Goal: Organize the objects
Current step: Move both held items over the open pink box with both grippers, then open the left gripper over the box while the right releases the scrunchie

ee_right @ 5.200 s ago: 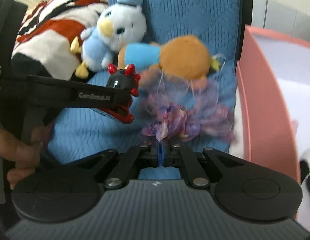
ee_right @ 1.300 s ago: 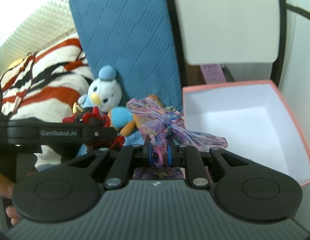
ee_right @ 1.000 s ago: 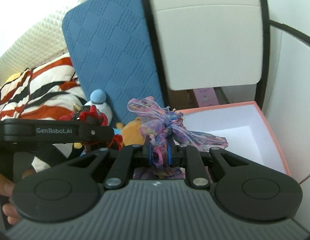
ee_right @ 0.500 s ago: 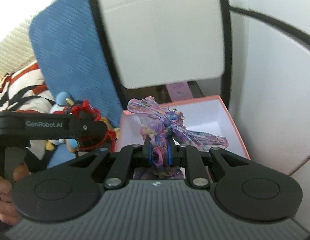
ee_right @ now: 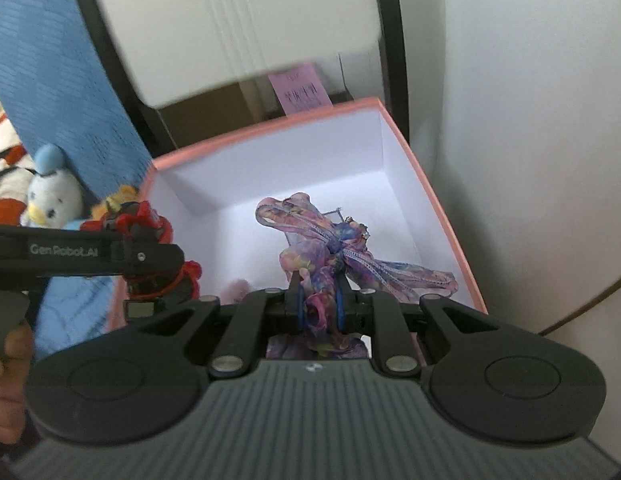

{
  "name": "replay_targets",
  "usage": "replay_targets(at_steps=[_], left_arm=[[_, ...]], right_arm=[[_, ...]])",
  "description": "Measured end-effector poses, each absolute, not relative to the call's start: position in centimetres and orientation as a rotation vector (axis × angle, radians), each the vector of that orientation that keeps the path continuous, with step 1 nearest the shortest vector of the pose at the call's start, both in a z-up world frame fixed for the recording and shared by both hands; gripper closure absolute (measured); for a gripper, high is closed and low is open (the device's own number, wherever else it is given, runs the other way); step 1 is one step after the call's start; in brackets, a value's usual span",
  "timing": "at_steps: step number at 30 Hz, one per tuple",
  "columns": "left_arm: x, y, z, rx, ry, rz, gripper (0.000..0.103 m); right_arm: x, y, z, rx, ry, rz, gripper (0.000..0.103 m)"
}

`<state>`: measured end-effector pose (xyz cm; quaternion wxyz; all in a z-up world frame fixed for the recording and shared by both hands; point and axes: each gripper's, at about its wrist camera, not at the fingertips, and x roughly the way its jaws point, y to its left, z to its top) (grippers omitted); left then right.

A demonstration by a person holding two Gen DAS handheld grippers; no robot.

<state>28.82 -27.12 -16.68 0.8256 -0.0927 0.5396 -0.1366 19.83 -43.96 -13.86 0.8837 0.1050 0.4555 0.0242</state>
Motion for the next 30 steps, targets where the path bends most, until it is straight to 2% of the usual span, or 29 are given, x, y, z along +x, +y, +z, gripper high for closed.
replay_targets(at_steps=[12,15,17,19,20,30], left_arm=[[29.9,-27.8,-20.8,-0.166,1.216,-0.270,0.049],[29.8,-27.8,-20.4,-0.143,1.213,-0.274,0.049],[29.7,-27.5,-19.9,-0.150,1.205,-0.287,0.043],[29.5,-27.2,-19.1,-0.145,1.185,-0.279,0.038],[29.3,-27.1,-18.6,-0.138,1.174,-0.281,0.035],[25.8,-25.3,-11.8,-0.111,1.049,-0.291,0.036]], right_arm=[[20.8,-44.4,-18.2,0.205,1.025,0.050,0.083],[20.7,-44.4,-17.9,0.209,1.026,0.048,0.077],[20.6,-44.4,-17.5,0.207,1.024,0.050,0.064],[20.3,-44.3,-16.8,0.207,1.005,0.060,0.055],[20.1,-44.2,-16.5,0.208,0.998,0.066,0.058],[17.2,-43.4,-10.3,0.246,0.887,0.087,0.058]])
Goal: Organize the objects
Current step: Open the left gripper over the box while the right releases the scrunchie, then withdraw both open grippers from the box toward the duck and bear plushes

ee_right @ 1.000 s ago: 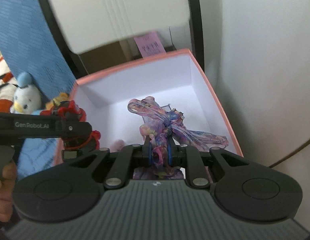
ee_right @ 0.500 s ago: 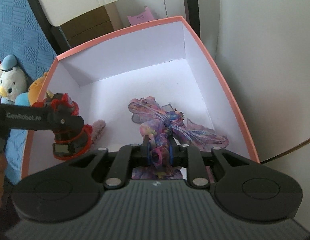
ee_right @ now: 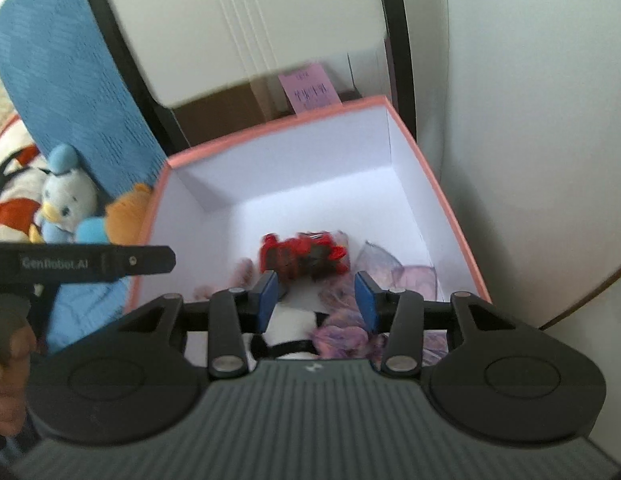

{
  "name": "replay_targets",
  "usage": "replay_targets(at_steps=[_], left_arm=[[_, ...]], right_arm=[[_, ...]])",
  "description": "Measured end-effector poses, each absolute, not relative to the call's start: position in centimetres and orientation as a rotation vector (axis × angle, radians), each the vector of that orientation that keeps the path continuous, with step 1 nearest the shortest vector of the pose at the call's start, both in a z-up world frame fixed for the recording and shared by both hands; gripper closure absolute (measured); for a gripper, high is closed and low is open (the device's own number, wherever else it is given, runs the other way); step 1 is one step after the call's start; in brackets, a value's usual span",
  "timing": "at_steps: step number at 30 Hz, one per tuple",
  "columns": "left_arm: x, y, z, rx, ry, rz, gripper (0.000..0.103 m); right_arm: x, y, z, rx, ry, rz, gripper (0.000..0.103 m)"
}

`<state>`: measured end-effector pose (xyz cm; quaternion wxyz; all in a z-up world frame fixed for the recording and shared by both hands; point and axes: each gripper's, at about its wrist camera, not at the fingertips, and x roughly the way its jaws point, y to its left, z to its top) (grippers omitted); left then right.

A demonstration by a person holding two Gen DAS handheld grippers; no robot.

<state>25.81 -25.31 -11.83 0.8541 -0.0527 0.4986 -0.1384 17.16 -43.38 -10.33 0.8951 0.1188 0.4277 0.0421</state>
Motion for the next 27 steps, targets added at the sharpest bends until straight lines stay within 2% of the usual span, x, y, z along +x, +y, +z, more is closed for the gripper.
replay_targets(at_steps=[12,27], left_arm=[[19.2,-20.9,-2.9,-0.119,0.842,-0.301,0.035],[9.0,-12.6,1.5,-0.155,0.750,-0.233,0.034]], right_arm=[[9.8,-39.0,-1.5,0.224,0.718,0.146,0.057],[2.2,-31.8,1.3,0.202,0.696,0.249,0.057]])
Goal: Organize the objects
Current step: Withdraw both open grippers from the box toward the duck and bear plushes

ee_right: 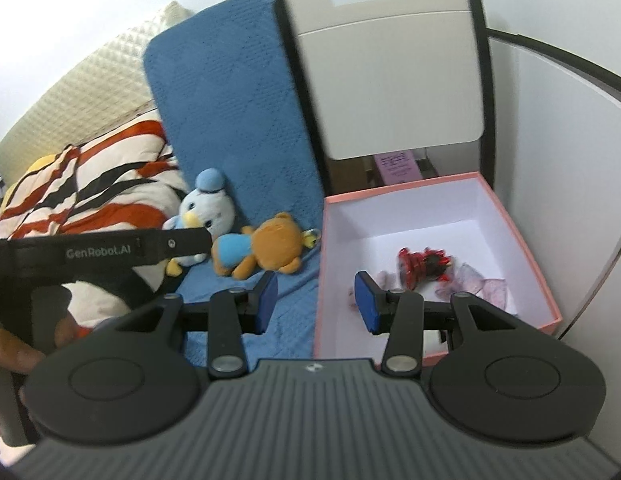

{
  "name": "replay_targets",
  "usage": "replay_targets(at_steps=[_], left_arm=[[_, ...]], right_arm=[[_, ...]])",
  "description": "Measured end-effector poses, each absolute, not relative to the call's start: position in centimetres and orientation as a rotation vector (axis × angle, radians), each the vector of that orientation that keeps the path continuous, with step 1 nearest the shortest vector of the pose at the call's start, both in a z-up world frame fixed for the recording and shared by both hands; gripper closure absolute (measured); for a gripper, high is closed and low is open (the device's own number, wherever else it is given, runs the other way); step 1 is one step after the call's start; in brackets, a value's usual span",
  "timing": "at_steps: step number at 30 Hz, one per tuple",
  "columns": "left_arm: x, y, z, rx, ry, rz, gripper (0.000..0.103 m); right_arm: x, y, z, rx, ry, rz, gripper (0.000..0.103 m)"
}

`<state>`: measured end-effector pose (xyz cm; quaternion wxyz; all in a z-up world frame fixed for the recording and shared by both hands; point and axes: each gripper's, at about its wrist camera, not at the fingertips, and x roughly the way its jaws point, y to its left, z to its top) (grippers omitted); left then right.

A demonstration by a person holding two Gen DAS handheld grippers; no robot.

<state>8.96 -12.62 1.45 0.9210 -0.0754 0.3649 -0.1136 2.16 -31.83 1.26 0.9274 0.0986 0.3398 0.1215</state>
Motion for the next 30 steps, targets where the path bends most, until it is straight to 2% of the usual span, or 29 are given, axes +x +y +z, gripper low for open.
replay_targets(at_steps=[30], left_arm=[[-1.6,0.4,0.4,-0.218,0.691,-0.087,0.032]], right_arm=[[-3.8,-20.5,-1.2,0.175,0.722,0.351,0.057]])
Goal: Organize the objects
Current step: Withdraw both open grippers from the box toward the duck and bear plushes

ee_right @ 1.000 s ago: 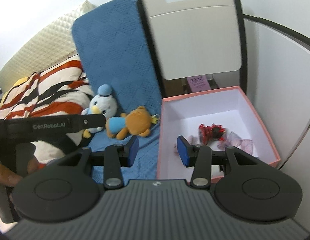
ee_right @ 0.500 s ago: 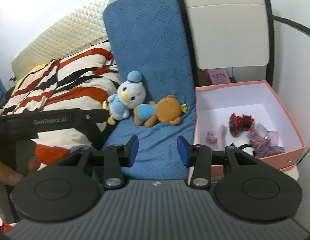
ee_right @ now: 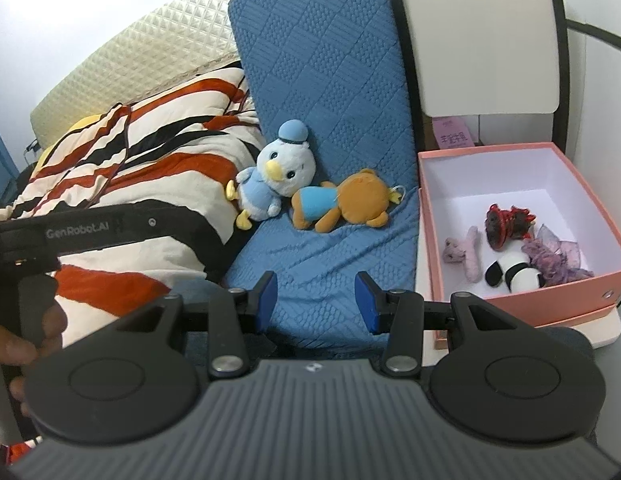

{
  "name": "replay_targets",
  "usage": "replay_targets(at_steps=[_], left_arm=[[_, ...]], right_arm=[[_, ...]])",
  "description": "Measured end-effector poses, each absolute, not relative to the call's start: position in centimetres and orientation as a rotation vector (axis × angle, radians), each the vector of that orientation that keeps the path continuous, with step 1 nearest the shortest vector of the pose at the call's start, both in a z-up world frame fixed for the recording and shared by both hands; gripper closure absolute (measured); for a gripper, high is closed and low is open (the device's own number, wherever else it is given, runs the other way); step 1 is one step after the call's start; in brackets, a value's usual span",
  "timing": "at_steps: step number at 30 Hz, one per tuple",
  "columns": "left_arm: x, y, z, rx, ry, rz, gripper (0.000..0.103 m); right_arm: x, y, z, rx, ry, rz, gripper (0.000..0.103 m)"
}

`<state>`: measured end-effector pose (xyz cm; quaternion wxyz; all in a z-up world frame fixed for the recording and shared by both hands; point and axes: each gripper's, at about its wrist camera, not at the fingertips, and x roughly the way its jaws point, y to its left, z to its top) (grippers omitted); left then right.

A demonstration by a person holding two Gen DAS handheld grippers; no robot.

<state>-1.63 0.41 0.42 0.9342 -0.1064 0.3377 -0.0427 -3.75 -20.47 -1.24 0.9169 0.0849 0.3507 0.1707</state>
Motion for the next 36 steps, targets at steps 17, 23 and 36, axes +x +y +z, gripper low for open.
replay_targets(at_steps=[17,23,36], left_arm=[[-1.9,2.2,-2.7,-0.236,0.679,-0.041,0.031],[-0.8,3.0,-3.5,-0.226,0.675,-0.031,0.031],[3.9,6.1,-6.0,-0.197,0.656,-0.023,0.006]], right_arm=[[-2.2,-18.4,-4.3,0.151,0.742,0.395,0.057],[-0.5,-17.9,-5.4,0.156,0.752,0.375,0.055],[4.8,-16.2,-8.6,0.221,0.793,0.332,0.050]])
